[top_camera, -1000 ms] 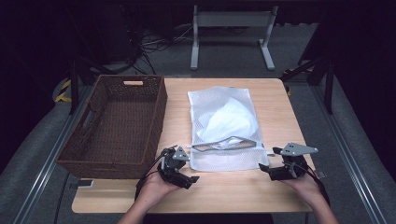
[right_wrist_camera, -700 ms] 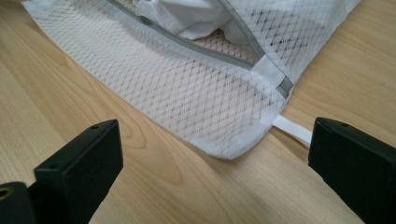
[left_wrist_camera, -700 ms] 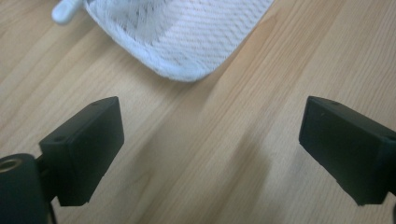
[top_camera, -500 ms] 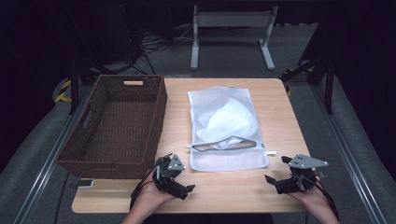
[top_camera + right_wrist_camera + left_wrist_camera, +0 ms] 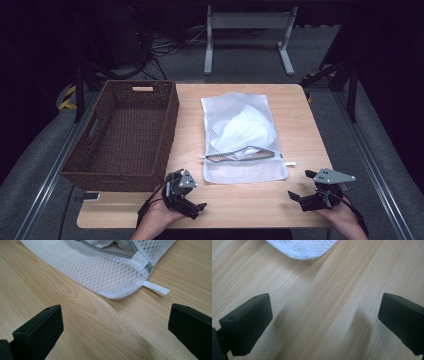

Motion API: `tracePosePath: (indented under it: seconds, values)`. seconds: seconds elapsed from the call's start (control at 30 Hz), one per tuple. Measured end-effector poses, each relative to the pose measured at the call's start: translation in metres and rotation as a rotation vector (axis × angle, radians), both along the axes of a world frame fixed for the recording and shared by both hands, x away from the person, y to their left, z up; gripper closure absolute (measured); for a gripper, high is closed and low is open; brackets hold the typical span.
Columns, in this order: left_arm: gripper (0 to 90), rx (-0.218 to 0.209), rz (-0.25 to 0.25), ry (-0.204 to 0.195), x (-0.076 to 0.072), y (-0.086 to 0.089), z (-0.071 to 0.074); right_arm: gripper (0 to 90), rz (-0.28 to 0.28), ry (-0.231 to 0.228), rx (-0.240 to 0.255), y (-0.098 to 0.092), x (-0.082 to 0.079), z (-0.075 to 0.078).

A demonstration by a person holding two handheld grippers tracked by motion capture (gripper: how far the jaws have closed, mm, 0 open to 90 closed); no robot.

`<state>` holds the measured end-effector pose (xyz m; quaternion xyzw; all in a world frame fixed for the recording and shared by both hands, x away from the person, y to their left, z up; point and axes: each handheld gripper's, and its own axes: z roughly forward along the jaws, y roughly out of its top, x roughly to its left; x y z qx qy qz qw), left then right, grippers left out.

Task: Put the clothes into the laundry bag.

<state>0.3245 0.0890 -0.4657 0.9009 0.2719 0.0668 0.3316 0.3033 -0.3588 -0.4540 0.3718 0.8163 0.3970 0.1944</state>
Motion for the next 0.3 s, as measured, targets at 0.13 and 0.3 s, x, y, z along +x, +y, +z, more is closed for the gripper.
tracePosePath:
  seconds: [0.13, 0.3]
  values:
    - [0.7, -0.001, 0.009, 0.000, 0.0009, 0.0018, 0.0008, 0.7, -0.002, -0.004, 0.001, -0.0015, 0.0003, 0.0002]
    - [1.0, -0.006, 0.007, -0.004, 0.0019, 0.0016, 0.0011, 0.7, 0.002, -0.007, 0.006, -0.0025, -0.0004, 0.0008]
